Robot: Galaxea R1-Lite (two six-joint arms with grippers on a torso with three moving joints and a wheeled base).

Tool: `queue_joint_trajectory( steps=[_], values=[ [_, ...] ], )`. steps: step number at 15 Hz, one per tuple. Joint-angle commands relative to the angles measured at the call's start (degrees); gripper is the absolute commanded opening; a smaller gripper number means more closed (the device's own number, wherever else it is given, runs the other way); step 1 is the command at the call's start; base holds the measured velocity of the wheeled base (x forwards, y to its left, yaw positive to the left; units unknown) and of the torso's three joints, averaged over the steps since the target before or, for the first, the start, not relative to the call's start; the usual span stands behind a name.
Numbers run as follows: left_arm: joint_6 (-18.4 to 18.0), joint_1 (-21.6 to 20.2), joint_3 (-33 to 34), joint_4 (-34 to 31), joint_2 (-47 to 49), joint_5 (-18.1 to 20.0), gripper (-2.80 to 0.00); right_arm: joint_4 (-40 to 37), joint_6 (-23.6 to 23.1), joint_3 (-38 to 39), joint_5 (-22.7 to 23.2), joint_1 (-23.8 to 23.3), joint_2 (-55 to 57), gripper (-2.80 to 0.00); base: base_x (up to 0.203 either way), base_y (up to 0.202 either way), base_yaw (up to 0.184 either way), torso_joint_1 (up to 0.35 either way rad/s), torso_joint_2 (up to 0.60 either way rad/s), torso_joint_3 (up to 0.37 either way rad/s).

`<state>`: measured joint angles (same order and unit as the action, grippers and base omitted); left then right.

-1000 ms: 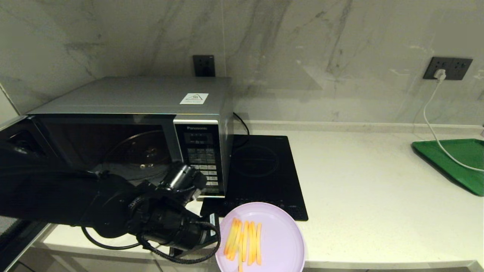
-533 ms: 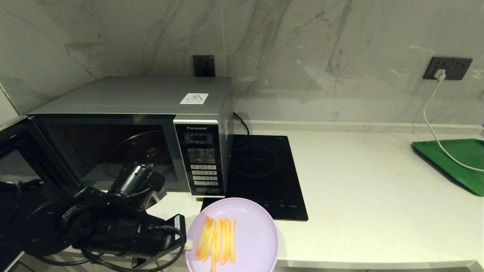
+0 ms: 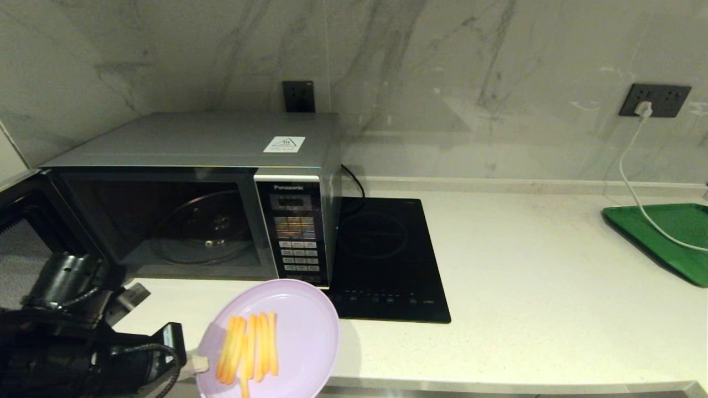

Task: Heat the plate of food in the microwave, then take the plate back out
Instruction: Put the plate in the microwave oven

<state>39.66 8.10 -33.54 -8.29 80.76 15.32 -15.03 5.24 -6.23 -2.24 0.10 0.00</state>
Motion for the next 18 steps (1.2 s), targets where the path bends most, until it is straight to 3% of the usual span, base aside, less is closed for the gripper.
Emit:
queue_joint_trajectory(
  steps=[1, 4, 6, 9, 12, 16, 18],
  values=[
    [-3.4, -11.3, 1.0, -1.0, -3.0, 0.9, -2.8, -0.1, 0.1, 0.0, 0.0, 0.0, 0.1, -2.8, 0.0, 0.0, 0.0, 0.0, 0.0, 0.0],
    [-10.1, -26.1, 1.1, -2.7, -4.1, 3.9, -2.8, -0.1, 0.0, 0.0, 0.0, 0.0, 0.0, -2.8, 0.0, 0.0, 0.0, 0.0, 0.0, 0.0],
    [-13.1, -33.7, 0.4, -4.0, -3.4, 6.6, -2.8, -0.1, 0.0, 0.0, 0.0, 0.0, 0.0, -2.8, 0.0, 0.0, 0.0, 0.0, 0.0, 0.0],
    [-12.8, -37.7, -2.9, -4.5, 2.9, 9.2, -2.8, -0.1, 0.0, 0.0, 0.0, 0.0, 0.0, -2.8, 0.0, 0.0, 0.0, 0.0, 0.0, 0.0],
    [-1.3, -36.4, -8.1, -4.2, 8.5, 9.4, -2.8, -0.1, 0.0, 0.0, 0.0, 0.0, 0.0, -2.8, 0.0, 0.0, 0.0, 0.0, 0.0, 0.0],
    [9.1, -33.4, -13.8, -4.2, 11.2, 9.3, -2.8, -0.1, 0.1, 0.0, 0.0, 0.0, 0.0, -2.8, 0.0, 0.0, 0.0, 0.0, 0.0, 0.0],
    [14.7, -29.9, -16.4, -4.3, 11.5, 9.1, -2.8, -0.1, 0.0, 0.0, 0.0, 0.0, 0.1, -2.8, 0.0, 0.0, 0.0, 0.0, 0.0, 0.0]
  ],
)
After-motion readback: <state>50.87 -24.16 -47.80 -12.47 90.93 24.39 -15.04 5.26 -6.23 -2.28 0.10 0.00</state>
